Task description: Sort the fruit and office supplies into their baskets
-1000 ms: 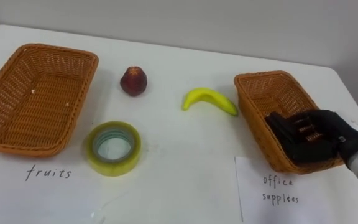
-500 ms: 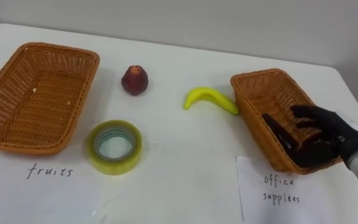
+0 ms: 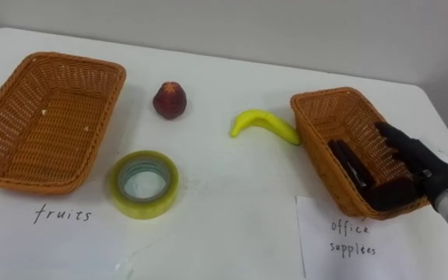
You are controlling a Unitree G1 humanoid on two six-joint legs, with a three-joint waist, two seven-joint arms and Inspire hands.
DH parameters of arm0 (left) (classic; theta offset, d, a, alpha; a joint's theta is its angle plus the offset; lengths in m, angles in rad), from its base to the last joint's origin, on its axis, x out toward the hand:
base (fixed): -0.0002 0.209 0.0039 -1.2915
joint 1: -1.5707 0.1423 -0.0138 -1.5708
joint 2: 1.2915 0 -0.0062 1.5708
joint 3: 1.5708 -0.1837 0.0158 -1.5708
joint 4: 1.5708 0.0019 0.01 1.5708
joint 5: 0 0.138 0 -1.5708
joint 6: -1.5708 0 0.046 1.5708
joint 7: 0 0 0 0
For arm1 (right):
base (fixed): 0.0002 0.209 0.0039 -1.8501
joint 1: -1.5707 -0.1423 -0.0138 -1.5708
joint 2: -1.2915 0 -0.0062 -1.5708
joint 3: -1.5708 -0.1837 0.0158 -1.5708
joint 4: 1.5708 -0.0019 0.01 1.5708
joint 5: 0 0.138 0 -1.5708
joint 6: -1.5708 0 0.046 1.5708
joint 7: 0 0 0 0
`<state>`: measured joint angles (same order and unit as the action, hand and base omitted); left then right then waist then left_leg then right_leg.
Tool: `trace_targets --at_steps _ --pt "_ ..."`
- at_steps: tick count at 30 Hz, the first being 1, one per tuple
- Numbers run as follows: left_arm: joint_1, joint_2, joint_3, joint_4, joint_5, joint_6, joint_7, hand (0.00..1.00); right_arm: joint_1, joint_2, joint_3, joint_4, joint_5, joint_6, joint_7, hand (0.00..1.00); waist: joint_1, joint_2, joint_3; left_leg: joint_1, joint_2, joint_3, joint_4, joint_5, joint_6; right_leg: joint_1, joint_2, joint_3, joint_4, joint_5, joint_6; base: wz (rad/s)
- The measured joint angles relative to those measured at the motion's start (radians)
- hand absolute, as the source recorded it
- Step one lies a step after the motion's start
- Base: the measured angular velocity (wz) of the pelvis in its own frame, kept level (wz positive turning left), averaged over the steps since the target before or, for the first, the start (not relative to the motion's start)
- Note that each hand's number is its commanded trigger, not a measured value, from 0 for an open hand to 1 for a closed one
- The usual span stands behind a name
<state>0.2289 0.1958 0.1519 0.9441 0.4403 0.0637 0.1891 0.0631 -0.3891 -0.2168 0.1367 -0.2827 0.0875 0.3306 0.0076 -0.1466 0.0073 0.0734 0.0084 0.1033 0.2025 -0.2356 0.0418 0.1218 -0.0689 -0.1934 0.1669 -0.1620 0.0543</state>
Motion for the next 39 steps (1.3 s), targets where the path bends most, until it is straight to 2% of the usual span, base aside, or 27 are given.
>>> trace_targets --at_steps 9,13,16,22,26,36,39 --pt "-0.006 0.002 0.001 -0.003 0.001 0.0 -0.003 0.0 -0.013 -0.001 -0.001 -0.037 -0.078 0.002 0.0 0.0 -0.004 0.003 -0.0028 0.001 -0.003 0.002 -0.003 0.0 0.0 -0.001 0.0 0.002 0.001 0.0 0.0 0.0" --pt "0.002 0.001 0.006 -0.003 0.003 0.0 -0.005 0.0 -0.013 -0.015 -0.003 -0.174 -0.076 0.001 -0.01 0.0 -0.007 0.003 -0.0031 -0.001 -0.005 0.001 -0.003 0.0 0.0 -0.001 0.001 -0.004 0.0 0.0 0.0 0.0" --pt "0.004 0.001 0.012 -0.003 0.004 0.0 0.001 0.0 -0.015 -0.041 -0.013 -0.276 -0.072 -0.006 -0.047 0.0 -0.012 0.0 -0.0054 -0.003 -0.005 0.001 0.0 0.0 0.0 0.0 0.001 -0.002 0.0 0.0 0.0 0.04" --pt "0.009 0.0 0.014 -0.004 0.002 -0.005 0.007 0.0 -0.126 -0.05 -0.053 -0.318 -0.056 -0.03 -0.155 0.0 -0.016 -0.002 -0.0072 -0.005 -0.004 0.0 0.004 0.0 0.0 0.001 0.001 0.002 0.0 0.0 0.0 0.02" --pt "0.007 -0.004 0.013 -0.004 0.0 -0.005 0.019 0.0 -0.198 -0.066 -0.054 -0.364 -0.04 -0.033 -0.204 0.0 -0.021 0.004 -0.0029 -0.007 -0.004 -0.004 0.004 0.0 0.0 0.001 0.001 -0.001 0.0 0.0 0.0 0.0" --pt "0.003 -0.008 -0.023 -0.013 0.001 -0.005 0.022 0.0 -0.204 -0.066 0.026 -0.436 -0.039 -0.03 -0.233 0.0 0.009 0.002 -0.0033 -0.004 -0.004 -0.009 0.003 0.0 0.0 0.004 0.0 -0.011 0.001 0.0 0.0 0.01" --pt "0.001 -0.006 -0.03 0.005 0.001 -0.007 0.024 0.0 -0.213 -0.066 0.06 -0.436 -0.032 -0.031 -0.235 0.0 0.039 0.003 -0.002 -0.003 -0.004 -0.01 0.001 0.0 0.0 0.005 0.0 -0.019 0.001 0.0 0.0 0.0"
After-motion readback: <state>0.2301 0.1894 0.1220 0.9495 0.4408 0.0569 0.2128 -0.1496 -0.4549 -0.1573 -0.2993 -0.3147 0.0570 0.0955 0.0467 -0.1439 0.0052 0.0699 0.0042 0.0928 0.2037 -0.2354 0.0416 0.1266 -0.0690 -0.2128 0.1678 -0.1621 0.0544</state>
